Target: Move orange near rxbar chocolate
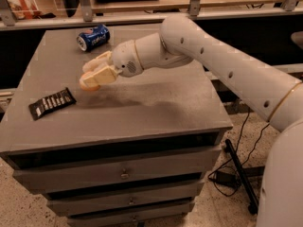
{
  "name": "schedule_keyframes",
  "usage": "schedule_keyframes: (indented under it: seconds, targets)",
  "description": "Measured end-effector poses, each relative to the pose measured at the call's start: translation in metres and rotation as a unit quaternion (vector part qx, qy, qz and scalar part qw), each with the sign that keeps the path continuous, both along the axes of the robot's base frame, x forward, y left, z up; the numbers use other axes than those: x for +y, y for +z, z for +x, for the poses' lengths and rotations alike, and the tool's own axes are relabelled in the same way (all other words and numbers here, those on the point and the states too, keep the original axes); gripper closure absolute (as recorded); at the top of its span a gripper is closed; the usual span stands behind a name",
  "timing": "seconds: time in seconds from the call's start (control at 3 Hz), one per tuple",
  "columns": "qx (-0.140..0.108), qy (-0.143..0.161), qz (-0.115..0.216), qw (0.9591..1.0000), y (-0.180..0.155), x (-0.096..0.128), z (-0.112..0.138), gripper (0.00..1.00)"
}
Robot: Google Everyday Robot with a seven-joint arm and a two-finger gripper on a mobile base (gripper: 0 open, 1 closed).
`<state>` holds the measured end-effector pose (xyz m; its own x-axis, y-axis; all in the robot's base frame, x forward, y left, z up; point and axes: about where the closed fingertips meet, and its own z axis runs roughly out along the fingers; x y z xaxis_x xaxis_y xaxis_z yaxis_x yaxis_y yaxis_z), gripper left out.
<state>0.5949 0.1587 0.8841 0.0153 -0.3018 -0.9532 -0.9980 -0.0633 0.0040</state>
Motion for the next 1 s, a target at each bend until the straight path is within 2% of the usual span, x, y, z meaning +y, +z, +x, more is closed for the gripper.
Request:
schedule_keyframes:
  seconds: [0.33, 0.67, 1.0]
  targets:
    - [0.014, 0.006, 0.0, 0.9999, -0.009, 0.005, -0.003, 1.0]
    - [0.024, 0.011, -0.004, 0.9996, -0.016, 0.007, -0.004, 0.84]
    - [0.032, 0.003, -0.015, 0.9994, -0.021, 0.005, -0.003, 0.53]
